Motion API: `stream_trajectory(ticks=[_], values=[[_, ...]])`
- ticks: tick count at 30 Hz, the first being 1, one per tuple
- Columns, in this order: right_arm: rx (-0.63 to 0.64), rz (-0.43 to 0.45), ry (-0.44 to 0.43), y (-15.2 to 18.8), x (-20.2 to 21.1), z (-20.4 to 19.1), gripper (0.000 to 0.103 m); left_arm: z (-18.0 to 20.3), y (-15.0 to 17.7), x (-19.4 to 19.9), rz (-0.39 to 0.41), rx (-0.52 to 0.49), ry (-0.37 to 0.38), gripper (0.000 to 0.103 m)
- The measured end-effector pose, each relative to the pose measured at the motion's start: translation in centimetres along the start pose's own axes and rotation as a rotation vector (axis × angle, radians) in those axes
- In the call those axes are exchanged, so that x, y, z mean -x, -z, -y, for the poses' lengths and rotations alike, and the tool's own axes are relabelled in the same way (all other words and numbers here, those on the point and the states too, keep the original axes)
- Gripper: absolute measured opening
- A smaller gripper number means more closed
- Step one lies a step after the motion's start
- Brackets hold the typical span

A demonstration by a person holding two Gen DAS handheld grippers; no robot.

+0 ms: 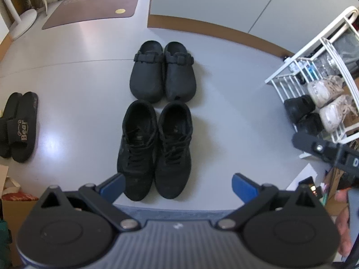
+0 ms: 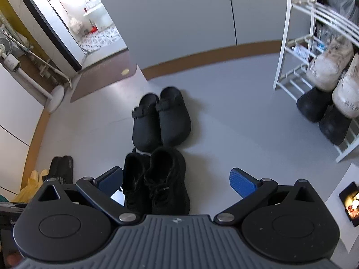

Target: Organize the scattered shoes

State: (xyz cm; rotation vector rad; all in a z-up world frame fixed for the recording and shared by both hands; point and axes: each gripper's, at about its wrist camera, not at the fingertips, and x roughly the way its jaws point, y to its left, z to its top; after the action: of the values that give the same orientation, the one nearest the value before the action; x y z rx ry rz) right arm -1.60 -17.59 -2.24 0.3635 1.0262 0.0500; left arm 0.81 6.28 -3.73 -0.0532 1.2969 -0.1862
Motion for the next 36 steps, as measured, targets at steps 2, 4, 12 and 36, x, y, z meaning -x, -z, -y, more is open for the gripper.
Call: stream_trajectory(ticks=[2,4,12,36], values=[[0.013,-0.008,-0.008,0.1,-0.5,-0.4,0.103,0.1,0.0,-0.3,-0.006,-0.016,-0.01,0.102],[0.033,-0.014,-0.022,-0.2,-0.8,-0.8,0.103,0.0,0.0,-0.5,-0.009,-0.018,-0.011,0.102],[0.048,0.047,0.018,-0.8,0.0,-0.6,0.103,-1.4,-0.6,-0.5,0.003,0.019,-0.02,0.102],[0.111,-0.008,-0.027,3.8,-5.7,-2.1,0.102,-1.7,-0.6,-1.4,-0.023,-0.041,-0.015,0.096]])
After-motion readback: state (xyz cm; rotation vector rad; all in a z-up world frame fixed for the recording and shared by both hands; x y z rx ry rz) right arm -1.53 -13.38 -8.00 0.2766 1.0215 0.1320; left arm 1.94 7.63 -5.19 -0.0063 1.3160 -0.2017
